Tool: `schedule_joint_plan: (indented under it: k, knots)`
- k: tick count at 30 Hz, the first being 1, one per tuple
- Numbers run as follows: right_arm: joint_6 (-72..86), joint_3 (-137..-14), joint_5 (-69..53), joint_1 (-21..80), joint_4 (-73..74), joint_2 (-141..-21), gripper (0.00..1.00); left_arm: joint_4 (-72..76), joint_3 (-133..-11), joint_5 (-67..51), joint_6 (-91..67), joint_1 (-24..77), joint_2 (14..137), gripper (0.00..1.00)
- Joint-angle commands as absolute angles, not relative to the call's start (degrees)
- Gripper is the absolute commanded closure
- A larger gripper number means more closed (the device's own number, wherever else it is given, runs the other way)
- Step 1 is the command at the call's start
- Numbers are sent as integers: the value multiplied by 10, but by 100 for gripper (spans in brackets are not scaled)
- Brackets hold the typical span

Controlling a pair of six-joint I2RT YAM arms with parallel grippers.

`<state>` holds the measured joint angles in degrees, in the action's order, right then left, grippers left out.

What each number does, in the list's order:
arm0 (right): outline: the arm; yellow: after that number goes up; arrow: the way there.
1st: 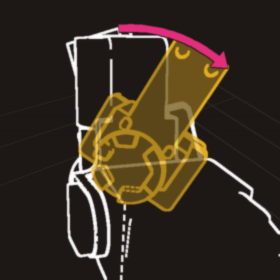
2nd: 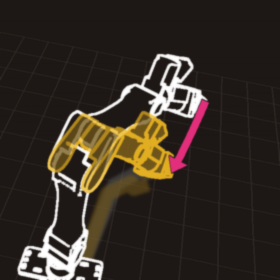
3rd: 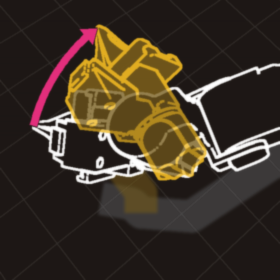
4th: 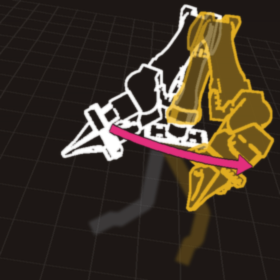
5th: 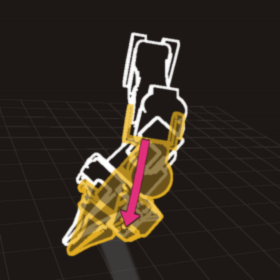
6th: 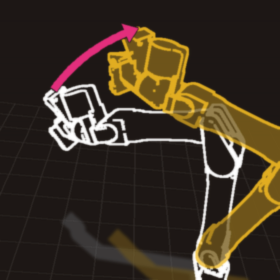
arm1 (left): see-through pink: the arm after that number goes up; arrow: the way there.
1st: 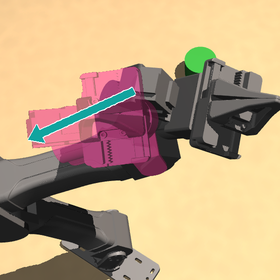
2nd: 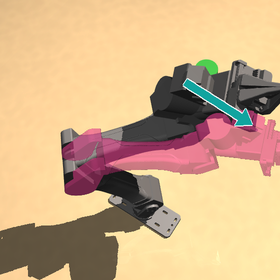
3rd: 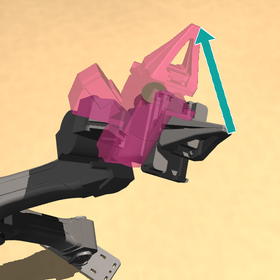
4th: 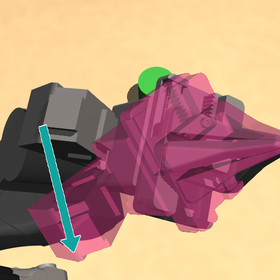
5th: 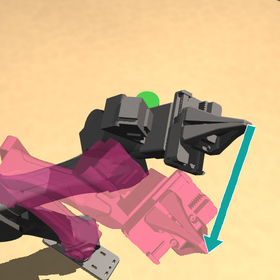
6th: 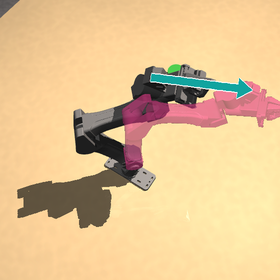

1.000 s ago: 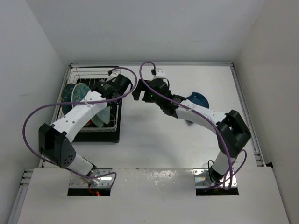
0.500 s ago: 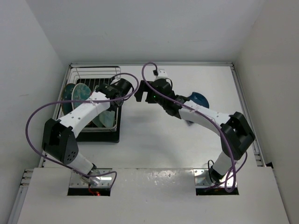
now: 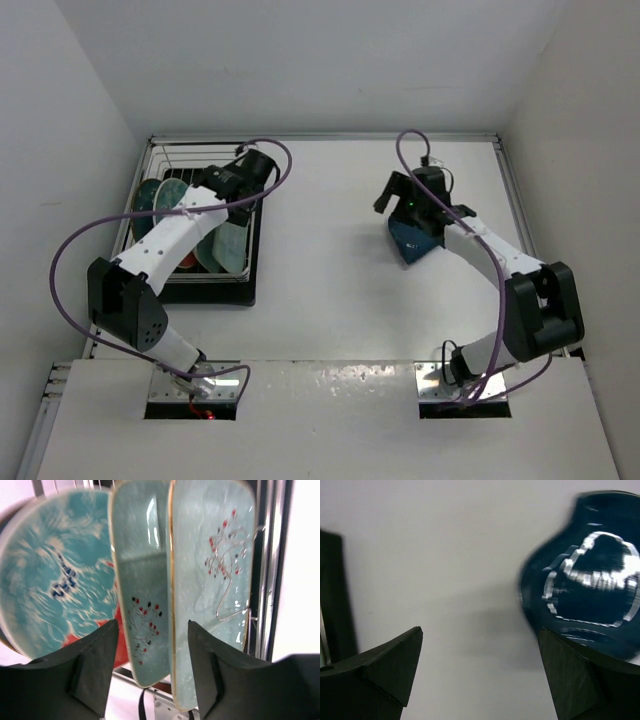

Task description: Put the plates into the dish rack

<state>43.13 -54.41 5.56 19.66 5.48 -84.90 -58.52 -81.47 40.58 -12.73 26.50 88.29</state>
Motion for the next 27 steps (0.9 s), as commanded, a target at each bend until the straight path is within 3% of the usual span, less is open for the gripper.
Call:
schedule_joint_plan:
  k: [1,5,15,21,24,27]
  knots:
    - [423,-527,48,146,118,-834,5,-581,-862,389,-100,259,877,37]
    - [433,-519,89,70,158,-843,23,-586,-905,363,-70,259,872,35]
    - [412,-586,117,-34,166,-988,19,-586,-962,335,-40,248,850,34]
    - [407,-609,83,-43,128,-1071,29,-586,-962,315,-35,237,845,34]
    - [410,-609,69,-52,127,-1082,41,-586,-962,309,-30,232,839,34]
    - [413,-600,59,-59,120,-1075,68,-586,-962,297,-25,226,839,34]
